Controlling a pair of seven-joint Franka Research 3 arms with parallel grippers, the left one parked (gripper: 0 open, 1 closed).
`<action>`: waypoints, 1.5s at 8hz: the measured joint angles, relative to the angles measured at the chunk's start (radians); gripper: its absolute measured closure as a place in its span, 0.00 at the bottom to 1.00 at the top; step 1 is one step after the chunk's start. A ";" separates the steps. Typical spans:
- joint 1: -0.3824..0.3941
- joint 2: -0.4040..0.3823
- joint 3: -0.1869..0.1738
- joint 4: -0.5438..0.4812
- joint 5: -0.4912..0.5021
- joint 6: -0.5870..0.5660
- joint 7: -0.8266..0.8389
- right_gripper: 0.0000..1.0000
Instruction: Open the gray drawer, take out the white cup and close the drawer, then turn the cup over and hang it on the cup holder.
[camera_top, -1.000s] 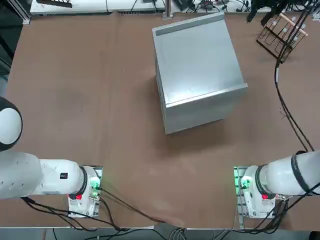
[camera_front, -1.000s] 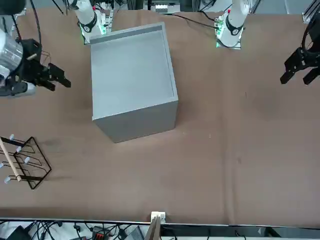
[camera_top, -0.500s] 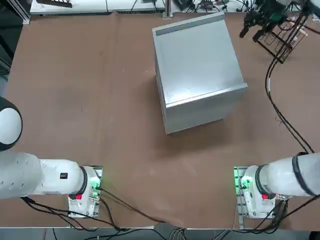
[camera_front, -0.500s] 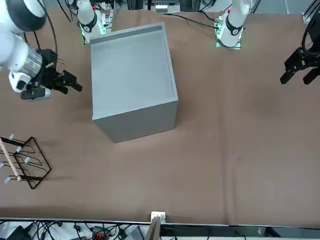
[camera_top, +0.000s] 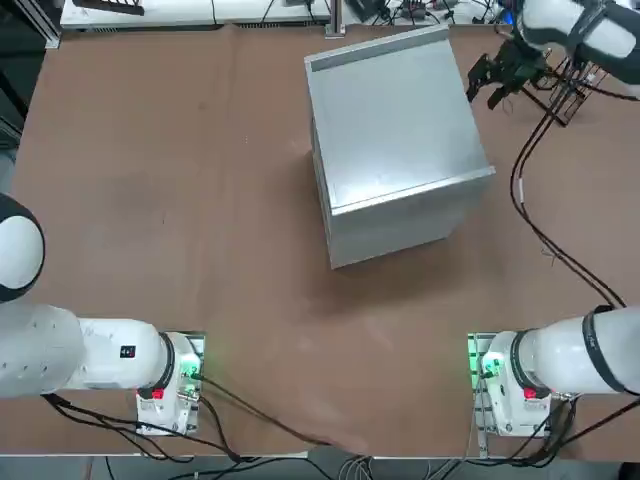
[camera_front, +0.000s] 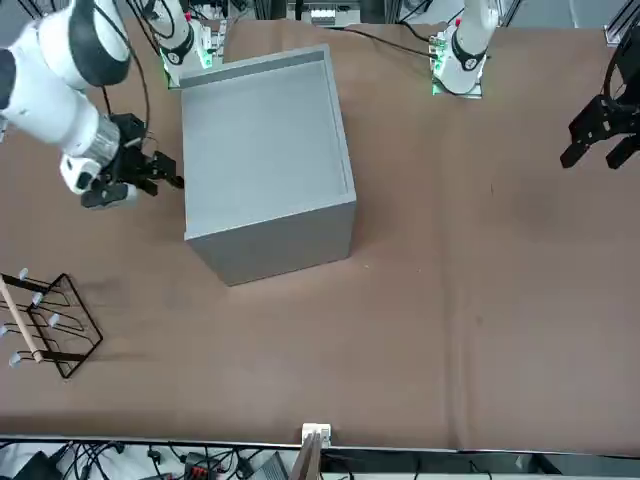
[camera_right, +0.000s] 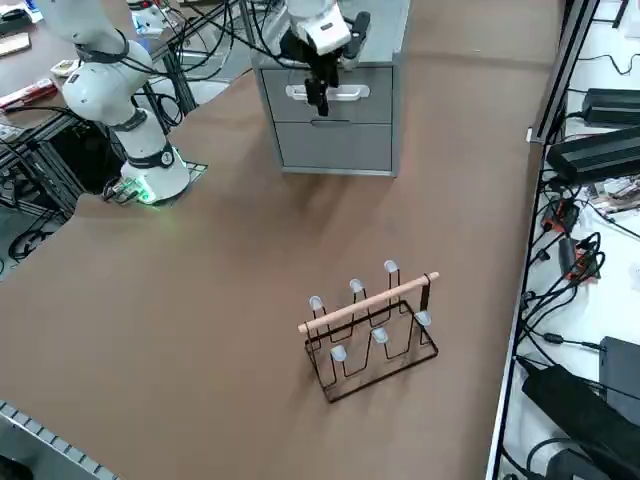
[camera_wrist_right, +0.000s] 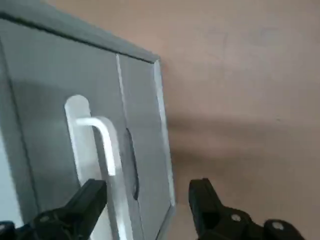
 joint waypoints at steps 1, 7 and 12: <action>0.000 -0.003 -0.003 -0.007 0.033 0.000 -0.039 0.00; -0.008 -0.007 -0.023 -0.039 0.162 0.000 -0.165 0.00; -0.009 0.024 -0.027 -0.050 0.189 0.009 -0.184 0.00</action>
